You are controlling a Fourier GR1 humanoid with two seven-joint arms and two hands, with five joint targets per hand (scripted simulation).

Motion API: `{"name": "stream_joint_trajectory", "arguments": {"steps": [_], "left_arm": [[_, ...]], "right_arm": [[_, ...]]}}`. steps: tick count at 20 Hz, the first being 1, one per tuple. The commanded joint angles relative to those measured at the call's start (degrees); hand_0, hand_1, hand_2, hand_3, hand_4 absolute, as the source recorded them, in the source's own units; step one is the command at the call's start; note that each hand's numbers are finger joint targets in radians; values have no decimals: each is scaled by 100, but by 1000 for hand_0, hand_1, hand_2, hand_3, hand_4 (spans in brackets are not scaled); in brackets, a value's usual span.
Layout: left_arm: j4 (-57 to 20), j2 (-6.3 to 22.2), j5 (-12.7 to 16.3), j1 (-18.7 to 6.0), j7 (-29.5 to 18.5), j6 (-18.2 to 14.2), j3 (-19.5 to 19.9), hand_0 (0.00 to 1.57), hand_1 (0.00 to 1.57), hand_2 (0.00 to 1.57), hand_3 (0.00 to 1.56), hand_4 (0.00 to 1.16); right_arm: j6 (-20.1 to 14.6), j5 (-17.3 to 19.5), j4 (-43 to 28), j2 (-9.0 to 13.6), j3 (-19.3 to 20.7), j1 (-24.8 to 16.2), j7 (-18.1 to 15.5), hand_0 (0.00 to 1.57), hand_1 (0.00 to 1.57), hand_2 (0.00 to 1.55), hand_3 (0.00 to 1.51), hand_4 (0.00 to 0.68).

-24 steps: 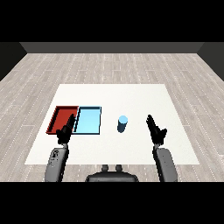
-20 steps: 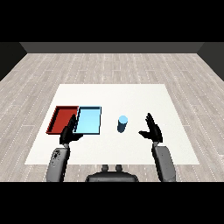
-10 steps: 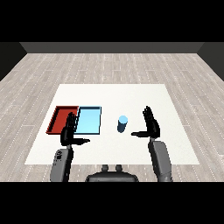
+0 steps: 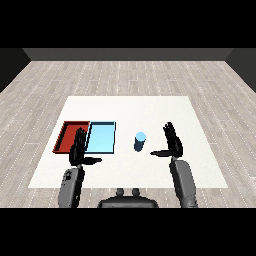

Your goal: Pick the blue can and put it in the blue box

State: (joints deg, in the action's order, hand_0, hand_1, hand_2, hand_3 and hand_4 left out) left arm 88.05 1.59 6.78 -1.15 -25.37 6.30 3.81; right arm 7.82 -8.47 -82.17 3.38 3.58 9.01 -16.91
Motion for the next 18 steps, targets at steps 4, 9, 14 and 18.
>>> {"name": "stream_joint_trajectory", "arguments": {"steps": [4, 9, 14, 18], "left_arm": [[154, 39, 7, -15, 166, -93, -47, 0, 0, 0, 0, 0], [-88, 35, 107, -48, 41, -33, 35, 0, 0, 0, 0, 0], [454, -86, -48, 414, -44, -83, -271, 0, 0, 0, 0, 0], [489, -123, -15, 99, 382, -355, -206, 0, 0, 0, 0, 0]], "right_arm": [[-247, -185, -331, -169, -34, 148, 632, 0, 0, 0, 0, 0], [211, -307, 1270, 37, 281, 711, -60, 0, 0, 0, 0, 0], [-156, -249, 1298, -195, 180, 760, 119, 0, 0, 0, 0, 0], [-312, -147, 1627, -327, -17, 675, -194, 0, 0, 0, 0, 0]]}}
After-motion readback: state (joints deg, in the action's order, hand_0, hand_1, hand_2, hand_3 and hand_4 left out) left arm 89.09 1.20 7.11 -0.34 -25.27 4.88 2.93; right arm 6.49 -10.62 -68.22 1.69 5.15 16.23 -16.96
